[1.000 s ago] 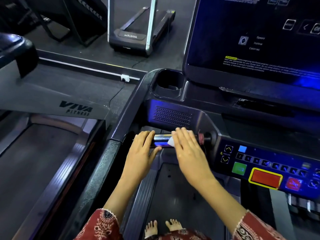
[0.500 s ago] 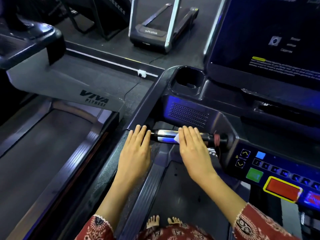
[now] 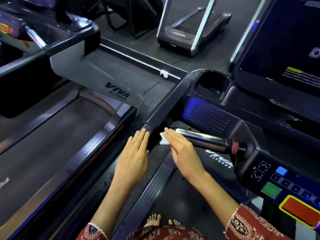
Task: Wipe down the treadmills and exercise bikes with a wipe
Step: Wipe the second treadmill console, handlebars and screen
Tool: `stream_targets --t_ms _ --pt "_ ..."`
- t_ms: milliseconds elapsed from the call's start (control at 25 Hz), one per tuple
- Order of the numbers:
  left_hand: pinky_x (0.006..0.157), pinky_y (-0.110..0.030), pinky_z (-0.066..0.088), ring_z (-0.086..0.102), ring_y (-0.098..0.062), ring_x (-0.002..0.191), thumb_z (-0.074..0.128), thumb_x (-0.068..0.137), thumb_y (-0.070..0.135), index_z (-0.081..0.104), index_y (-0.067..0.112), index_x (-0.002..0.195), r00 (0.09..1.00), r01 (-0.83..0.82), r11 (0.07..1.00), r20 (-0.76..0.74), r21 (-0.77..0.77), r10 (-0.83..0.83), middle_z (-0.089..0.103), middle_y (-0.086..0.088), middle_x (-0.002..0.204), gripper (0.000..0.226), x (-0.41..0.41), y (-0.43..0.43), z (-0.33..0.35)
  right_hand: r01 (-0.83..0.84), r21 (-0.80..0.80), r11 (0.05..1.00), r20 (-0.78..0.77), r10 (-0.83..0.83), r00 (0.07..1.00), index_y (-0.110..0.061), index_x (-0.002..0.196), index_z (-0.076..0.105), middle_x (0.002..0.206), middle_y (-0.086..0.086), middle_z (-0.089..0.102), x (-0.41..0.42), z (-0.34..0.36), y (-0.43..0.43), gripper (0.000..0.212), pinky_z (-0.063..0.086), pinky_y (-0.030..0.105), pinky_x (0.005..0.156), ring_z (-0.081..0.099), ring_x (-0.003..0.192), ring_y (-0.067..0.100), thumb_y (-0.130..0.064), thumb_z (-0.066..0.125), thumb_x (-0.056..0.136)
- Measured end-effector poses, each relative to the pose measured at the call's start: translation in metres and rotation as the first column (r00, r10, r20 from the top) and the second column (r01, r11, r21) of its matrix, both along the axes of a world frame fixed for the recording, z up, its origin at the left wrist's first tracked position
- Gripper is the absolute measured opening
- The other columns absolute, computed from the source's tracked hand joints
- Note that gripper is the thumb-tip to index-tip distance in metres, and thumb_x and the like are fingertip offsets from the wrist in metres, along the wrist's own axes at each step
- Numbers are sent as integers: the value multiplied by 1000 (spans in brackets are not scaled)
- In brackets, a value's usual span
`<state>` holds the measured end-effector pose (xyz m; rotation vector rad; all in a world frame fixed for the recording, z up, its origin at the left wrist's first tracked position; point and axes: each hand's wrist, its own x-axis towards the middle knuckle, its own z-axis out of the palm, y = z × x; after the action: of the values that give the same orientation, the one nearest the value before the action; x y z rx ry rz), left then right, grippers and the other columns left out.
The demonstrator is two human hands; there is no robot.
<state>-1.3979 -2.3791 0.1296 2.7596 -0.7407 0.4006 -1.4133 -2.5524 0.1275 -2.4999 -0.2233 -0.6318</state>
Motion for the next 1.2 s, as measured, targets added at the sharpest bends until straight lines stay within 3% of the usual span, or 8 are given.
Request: stream_targets --t_ms 80,240,400,600,760,840,960,1200 --pt "111 -35 25 54 -32 121 36 89 23 54 -4 128 996 -89 996 -21 -16 88 54 -20 133 51 -9 8 3 -59 141 988 -86 71 994 5 126 58 133 19 56 9 1 20 37 28 32 112 48 128 27 -3 50 91" --pt "104 -42 33 59 -30 115 39 92 30 60 -2 123 981 -188 972 -76 -142 178 59 -18 128 49 -20 19 6 -252 -136 958 -172 228 958 -3 144 39 151 11 36 16 -11 31 57 11 37 116 22 142 21 -39 24 101" --pt "100 -47 33 62 -30 111 40 92 31 60 -2 123 976 -214 969 -61 -124 208 61 -18 125 50 -21 18 8 -54 -209 976 -221 6 975 3 140 43 148 20 39 51 -1 24 57 26 51 113 33 138 39 -23 14 98" --pt "102 -47 34 61 -31 113 42 92 32 58 -3 124 965 -262 956 -50 -131 257 61 -19 125 50 -38 31 2 -473 -162 866 -186 444 876 -8 141 46 149 6 42 26 -9 33 47 14 33 118 30 140 21 -25 30 101" --pt "104 -47 33 59 -29 116 42 92 32 57 -1 126 942 -335 932 -51 -142 331 59 -18 127 50 -58 39 1 -123 -32 992 -183 116 976 0 140 44 149 14 40 44 -11 37 50 21 48 116 29 141 33 -22 25 100" --pt "105 -47 32 57 -29 117 42 92 30 58 -1 126 933 -358 921 -46 -150 356 59 -18 128 49 -70 44 -1 -258 -13 966 -148 253 956 2 137 47 146 16 43 24 -13 69 47 14 44 118 30 140 34 -20 28 100" --pt "109 -41 34 56 -30 118 44 92 26 58 -1 125 918 -394 908 -11 -139 397 57 -19 129 46 -92 58 -6 -562 -134 816 -59 560 827 -5 142 42 150 8 38 -6 -29 70 45 10 34 120 27 143 22 -19 34 100" --pt "112 -37 30 49 -29 124 44 94 18 58 -4 125 835 -527 833 79 -169 544 55 -19 132 40 -145 81 -15 -291 144 946 -42 300 953 -4 147 29 155 10 26 -10 -38 92 51 -1 34 120 -1 148 18 -10 32 97"
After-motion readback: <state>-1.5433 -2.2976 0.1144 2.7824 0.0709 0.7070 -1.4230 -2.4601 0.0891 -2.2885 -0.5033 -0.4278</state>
